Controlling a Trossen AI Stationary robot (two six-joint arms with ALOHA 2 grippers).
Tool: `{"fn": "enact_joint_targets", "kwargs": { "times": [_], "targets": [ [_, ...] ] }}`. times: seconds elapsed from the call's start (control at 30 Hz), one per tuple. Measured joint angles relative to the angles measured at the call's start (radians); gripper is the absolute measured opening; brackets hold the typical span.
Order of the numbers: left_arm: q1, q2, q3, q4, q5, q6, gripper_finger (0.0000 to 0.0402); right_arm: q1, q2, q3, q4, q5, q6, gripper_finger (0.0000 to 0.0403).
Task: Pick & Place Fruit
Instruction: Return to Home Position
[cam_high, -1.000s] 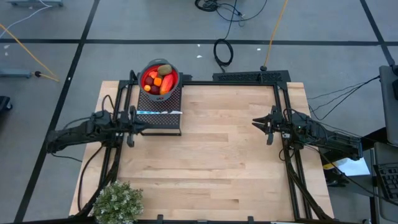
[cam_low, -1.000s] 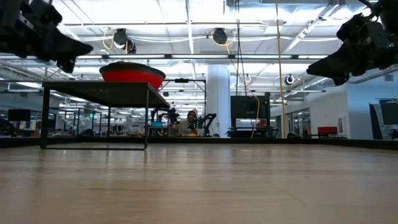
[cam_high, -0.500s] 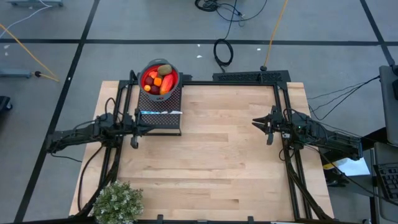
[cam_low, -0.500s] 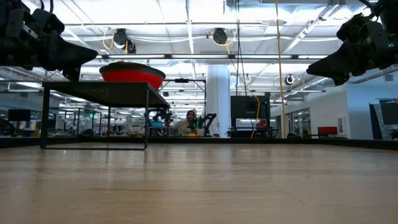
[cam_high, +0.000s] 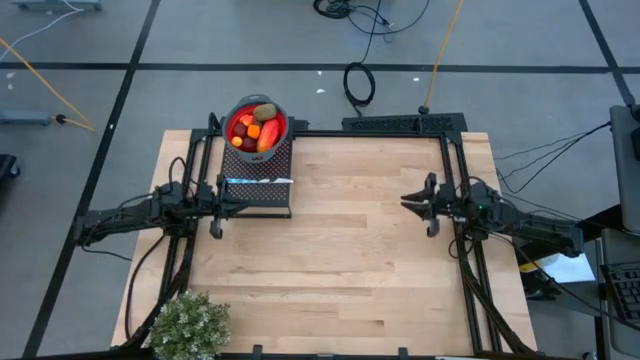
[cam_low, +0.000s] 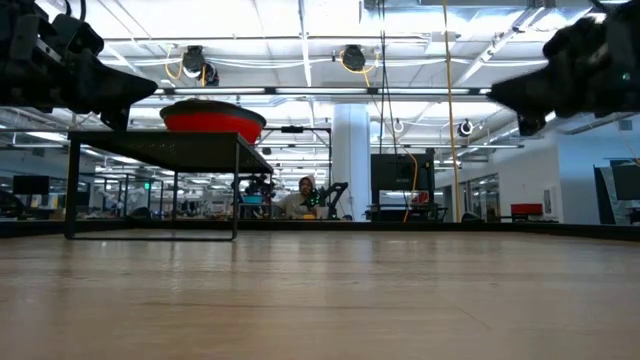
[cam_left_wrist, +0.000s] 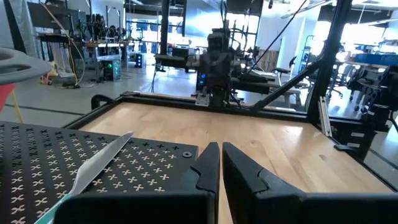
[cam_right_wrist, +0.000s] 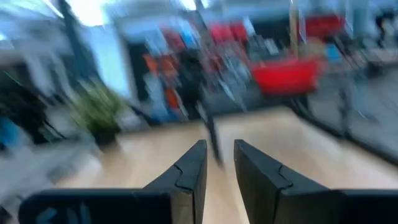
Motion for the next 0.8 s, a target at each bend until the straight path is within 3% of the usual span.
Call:
{"fn": "enact_joint_targets", "kwargs": {
  "times": [0.13,0.4,0.8],
  "targets": [
    [0.0,0.0,0.0,-0.001,-0.007,0.003,0.0018,0.0,-0.002,-0.04,0.063,-0.065,0.037,0.0073],
    [0.0,0.0,0.0,-0.002,-0.01,0.004,0.0002,0.0,-0.001,-0.039,-0.006,-0.068,-0.001,0.0073],
    [0.0,0.0,0.0,-0.002,-0.01,0.005,0.0018,0.001,0.009,-0.04,-0.025,-0.064,-0.048,0.0073]
  ]
}}
